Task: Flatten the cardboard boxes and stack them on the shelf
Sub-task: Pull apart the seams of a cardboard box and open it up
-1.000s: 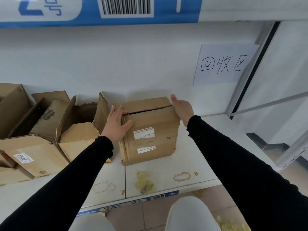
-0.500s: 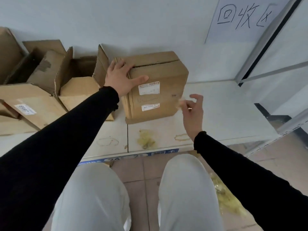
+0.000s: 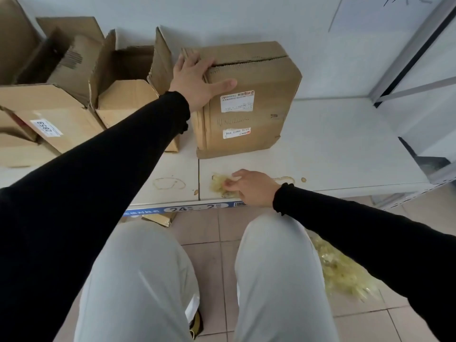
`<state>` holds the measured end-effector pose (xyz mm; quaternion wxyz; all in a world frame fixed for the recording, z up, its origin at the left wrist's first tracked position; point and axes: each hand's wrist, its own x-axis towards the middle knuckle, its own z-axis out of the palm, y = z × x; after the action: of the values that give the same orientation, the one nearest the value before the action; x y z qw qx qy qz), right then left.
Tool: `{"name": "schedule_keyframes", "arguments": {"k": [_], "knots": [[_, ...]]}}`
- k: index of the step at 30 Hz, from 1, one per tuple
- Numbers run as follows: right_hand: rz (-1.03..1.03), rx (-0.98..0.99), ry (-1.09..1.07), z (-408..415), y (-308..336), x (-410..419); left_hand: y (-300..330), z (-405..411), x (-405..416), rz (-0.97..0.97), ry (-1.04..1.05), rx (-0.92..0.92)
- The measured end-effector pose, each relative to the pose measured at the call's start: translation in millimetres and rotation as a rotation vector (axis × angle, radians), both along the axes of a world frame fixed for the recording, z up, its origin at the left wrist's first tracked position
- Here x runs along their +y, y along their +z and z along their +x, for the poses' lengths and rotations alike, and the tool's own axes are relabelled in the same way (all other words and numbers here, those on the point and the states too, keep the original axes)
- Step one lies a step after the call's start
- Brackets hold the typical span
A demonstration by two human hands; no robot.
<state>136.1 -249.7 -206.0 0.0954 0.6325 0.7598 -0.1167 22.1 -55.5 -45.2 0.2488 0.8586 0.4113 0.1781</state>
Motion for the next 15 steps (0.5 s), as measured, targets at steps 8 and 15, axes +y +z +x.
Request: {"name": "schedule_keyframes", "arguments": {"k": [8,15], "knots": [[-0.247,0.72,-0.486,-2,33,6,6,5,-7,-0.037,0.01,-0.03],[0.259,1.754,-1.33,44,39,-10,11,4,6,-0.07,-0.018,-0.035]]}}
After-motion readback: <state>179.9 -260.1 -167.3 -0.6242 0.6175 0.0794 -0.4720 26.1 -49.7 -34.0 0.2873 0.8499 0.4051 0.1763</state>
